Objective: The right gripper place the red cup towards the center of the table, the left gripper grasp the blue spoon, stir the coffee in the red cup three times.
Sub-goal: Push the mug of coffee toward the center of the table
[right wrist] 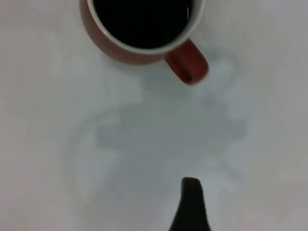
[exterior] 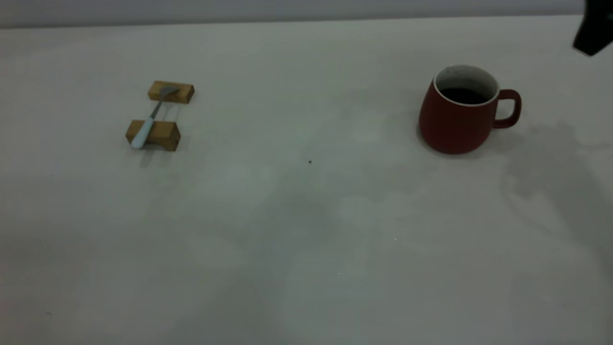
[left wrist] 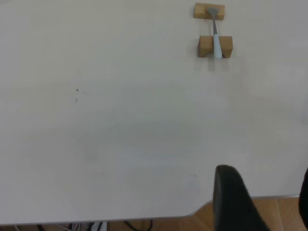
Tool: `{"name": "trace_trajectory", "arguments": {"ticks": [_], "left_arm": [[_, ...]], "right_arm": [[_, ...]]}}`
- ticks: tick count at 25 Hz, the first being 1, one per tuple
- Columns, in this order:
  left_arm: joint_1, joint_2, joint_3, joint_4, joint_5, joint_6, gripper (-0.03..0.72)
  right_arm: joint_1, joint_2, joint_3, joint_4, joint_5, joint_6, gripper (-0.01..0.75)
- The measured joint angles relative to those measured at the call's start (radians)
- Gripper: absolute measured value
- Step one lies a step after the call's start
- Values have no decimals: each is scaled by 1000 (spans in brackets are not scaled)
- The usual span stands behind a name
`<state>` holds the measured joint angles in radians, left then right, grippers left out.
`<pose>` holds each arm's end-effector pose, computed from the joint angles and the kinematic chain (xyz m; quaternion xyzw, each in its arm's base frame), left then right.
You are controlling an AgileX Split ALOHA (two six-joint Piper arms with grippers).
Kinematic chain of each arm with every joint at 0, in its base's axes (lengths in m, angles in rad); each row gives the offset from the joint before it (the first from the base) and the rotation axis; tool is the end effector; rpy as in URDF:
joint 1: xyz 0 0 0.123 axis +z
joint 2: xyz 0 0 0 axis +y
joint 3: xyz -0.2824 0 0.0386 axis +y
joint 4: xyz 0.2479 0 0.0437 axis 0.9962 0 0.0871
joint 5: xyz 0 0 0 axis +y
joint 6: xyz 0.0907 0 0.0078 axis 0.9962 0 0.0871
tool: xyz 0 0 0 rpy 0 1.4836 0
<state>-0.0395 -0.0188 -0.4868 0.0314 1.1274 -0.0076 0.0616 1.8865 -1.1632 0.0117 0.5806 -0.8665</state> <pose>-0.0090 0.0029 0.2681 0.0127 0.8686 0.0040 0.4954 0.3698 0.0234 0.1627 -0.4368 0.8822 -0.0653 0.1636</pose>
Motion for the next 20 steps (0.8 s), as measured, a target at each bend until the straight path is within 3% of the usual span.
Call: {"name": "trace_trajectory", "arguments": {"ticks": [9, 20], "left_arm": [[0, 0, 0, 0, 0, 0, 411], [0, 0, 0, 0, 1, 0, 411]], "right_arm": [[10, 286, -246, 38, 114, -168, 659], [72, 417, -324, 41, 107, -266, 648]]}}
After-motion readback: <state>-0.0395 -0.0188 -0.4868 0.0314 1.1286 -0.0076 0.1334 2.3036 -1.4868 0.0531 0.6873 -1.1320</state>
